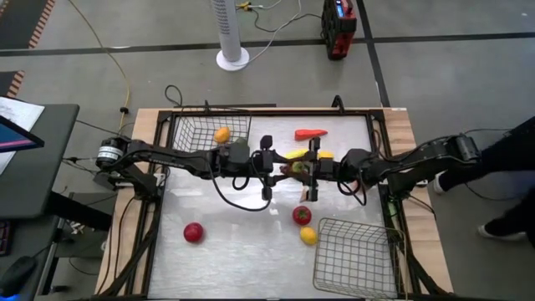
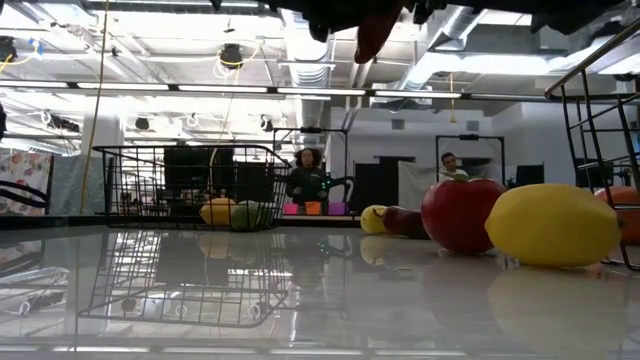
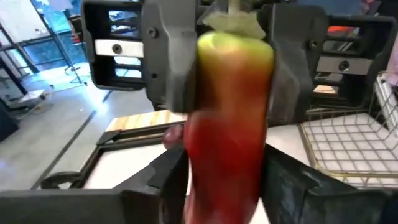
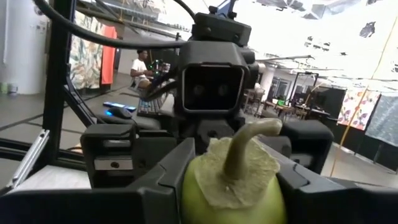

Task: Sort produce into baskets
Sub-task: Put the bottom red chili pepper into the golden wire basket

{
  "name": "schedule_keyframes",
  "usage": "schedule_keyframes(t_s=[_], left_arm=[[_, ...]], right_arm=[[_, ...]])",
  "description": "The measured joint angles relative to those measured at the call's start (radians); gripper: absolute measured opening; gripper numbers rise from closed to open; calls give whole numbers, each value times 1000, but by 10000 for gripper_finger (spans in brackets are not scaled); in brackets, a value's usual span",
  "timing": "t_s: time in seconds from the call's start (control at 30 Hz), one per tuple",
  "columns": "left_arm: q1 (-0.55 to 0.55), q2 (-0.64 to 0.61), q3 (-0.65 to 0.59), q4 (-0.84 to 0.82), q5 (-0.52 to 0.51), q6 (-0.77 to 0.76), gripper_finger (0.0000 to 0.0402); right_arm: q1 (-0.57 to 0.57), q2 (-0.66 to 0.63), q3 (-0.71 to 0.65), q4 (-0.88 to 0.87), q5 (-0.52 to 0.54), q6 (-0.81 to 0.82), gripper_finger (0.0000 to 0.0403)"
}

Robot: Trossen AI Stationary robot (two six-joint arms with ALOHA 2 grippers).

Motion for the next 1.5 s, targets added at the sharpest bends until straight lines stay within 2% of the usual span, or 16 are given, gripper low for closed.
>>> schedule_keyframes(t_s=[0.17,0.33,0.43,0.6,0.77,0.87,0.97,1.1,1.23,1.4,1.5], left_arm=[[-21,-1,0,-4,-110,66,231],[-54,-66,0,-110,-173,119,278],[-81,-133,0,-215,-183,105,284],[-113,-211,0,-344,-180,14,285],[-117,-202,0,-395,-173,-79,285],[-114,-154,1,-405,-150,-133,285],[-117,-109,0,-425,-143,-144,285],[-118,-78,0,-391,-152,-118,285],[-121,-79,0,-341,-147,-113,285],[-137,-77,0,-328,-148,-104,285],[-141,-61,0,-323,-146,-101,285]], right_arm=[[0,-11,0,-24,7,1,160],[21,-114,-1,-169,69,14,194],[46,-214,-1,-326,78,98,191],[111,-360,0,-621,54,297,160],[165,-427,0,-855,130,411,124],[168,-450,0,-1017,142,453,121],[131,-466,0,-1191,165,521,144],[53,-460,0,-1367,154,539,209],[-57,-419,0,-1494,10,599,268],[-169,-338,0,-1666,-14,649,284],[-209,-282,-1,-1693,-61,633,285]])
